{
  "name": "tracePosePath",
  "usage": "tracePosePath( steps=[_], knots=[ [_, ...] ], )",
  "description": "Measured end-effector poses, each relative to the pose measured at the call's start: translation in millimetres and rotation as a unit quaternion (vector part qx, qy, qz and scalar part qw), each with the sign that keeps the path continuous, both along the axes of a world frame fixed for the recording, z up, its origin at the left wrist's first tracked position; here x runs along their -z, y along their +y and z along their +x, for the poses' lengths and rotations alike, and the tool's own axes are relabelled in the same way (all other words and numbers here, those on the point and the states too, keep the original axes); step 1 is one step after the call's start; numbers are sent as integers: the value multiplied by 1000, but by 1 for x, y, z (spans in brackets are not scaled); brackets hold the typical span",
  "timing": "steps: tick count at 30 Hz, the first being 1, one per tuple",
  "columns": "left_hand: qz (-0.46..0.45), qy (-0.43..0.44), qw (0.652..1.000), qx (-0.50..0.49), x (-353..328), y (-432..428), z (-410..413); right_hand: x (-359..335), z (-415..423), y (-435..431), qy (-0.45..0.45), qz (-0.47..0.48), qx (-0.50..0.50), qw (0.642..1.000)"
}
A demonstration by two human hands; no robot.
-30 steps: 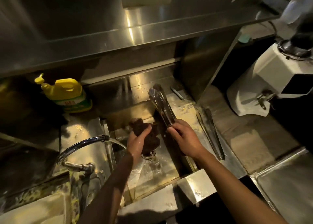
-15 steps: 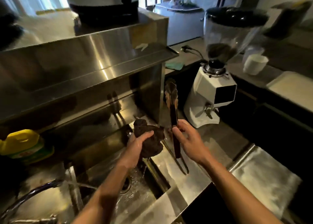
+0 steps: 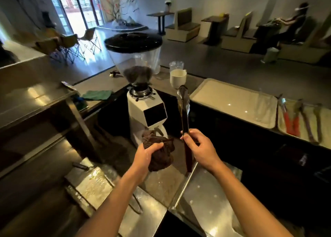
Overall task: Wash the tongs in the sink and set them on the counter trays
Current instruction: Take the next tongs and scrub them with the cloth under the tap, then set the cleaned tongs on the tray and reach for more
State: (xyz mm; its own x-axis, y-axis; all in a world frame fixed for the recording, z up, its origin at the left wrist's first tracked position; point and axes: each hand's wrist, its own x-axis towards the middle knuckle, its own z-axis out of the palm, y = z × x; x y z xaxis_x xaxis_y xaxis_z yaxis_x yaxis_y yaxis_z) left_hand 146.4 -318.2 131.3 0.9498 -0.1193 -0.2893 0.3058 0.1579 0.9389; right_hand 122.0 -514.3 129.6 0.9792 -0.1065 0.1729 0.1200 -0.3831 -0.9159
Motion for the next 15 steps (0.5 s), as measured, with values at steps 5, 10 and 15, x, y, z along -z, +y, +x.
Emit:
tracePosePath(
  steps=[5, 10, 15],
  knots=[
    [-15, 3, 998, 57, -9, -78, 18, 0, -2, -77, 7, -6, 66, 998],
    [-20, 4, 996, 85, -15, -138, 32, 1, 0, -137, 19, -24, 127, 991],
    [-46, 13, 993, 106, -23, -183, 50, -14, 13, -183, 11, -26, 173, 985]
  ],
)
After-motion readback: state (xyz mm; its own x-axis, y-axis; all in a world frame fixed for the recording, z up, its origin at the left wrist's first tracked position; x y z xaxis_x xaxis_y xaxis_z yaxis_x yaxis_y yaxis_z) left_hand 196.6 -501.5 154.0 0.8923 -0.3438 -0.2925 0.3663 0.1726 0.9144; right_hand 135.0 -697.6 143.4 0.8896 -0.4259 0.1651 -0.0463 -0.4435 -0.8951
